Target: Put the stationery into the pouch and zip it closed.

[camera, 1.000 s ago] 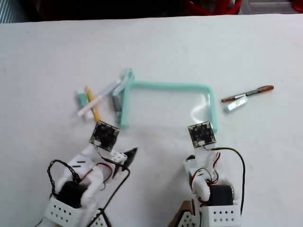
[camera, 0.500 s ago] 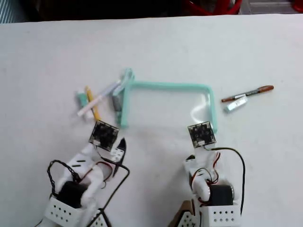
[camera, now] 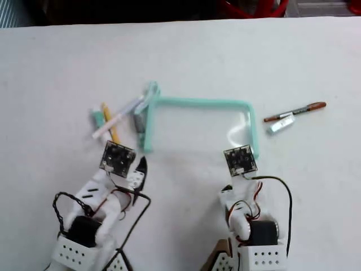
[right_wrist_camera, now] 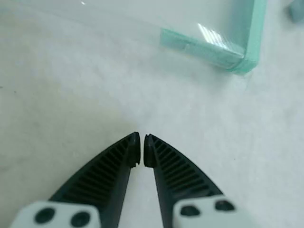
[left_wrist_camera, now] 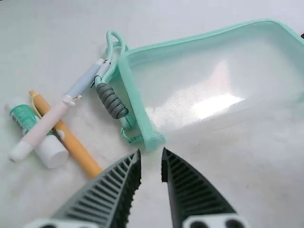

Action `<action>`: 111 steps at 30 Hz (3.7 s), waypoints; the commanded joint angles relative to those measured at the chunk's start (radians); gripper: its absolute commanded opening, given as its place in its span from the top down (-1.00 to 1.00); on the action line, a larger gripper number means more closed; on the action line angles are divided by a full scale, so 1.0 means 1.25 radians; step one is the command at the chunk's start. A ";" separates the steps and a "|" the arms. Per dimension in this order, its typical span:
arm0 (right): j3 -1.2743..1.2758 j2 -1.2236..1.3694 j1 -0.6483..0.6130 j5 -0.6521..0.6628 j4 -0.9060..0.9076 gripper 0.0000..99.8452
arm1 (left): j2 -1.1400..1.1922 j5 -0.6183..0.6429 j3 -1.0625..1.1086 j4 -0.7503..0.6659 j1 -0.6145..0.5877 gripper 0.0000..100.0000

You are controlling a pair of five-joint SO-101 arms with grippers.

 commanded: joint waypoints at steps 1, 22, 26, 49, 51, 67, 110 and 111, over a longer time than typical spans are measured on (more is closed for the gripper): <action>0.007 -0.002 0.003 -0.002 0.007 0.95 | -0.008 0.021 -0.004 -0.007 -0.009 0.57; 0.007 -0.002 0.003 -0.002 0.007 0.95 | -0.010 0.097 -0.002 -0.090 -0.102 0.85; 0.007 -0.002 0.003 -0.002 0.007 0.95 | -0.010 0.098 -0.002 -0.102 -0.125 0.82; 0.007 -0.002 0.003 -0.002 0.007 0.95 | -0.010 0.247 -0.002 -0.086 -0.157 0.19; 0.007 -0.002 0.003 -0.002 0.007 0.95 | -0.010 0.250 -0.002 -0.108 -0.177 0.19; 0.007 -0.002 0.003 -0.002 0.007 0.95 | -0.010 0.263 -0.028 -0.203 -0.312 0.92; 0.007 -0.002 0.003 -0.002 0.007 0.95 | -0.010 0.258 -0.012 -0.204 -0.306 0.95; 0.007 -0.002 0.003 -0.002 0.007 0.95 | -0.010 0.258 -0.012 -0.204 -0.305 0.95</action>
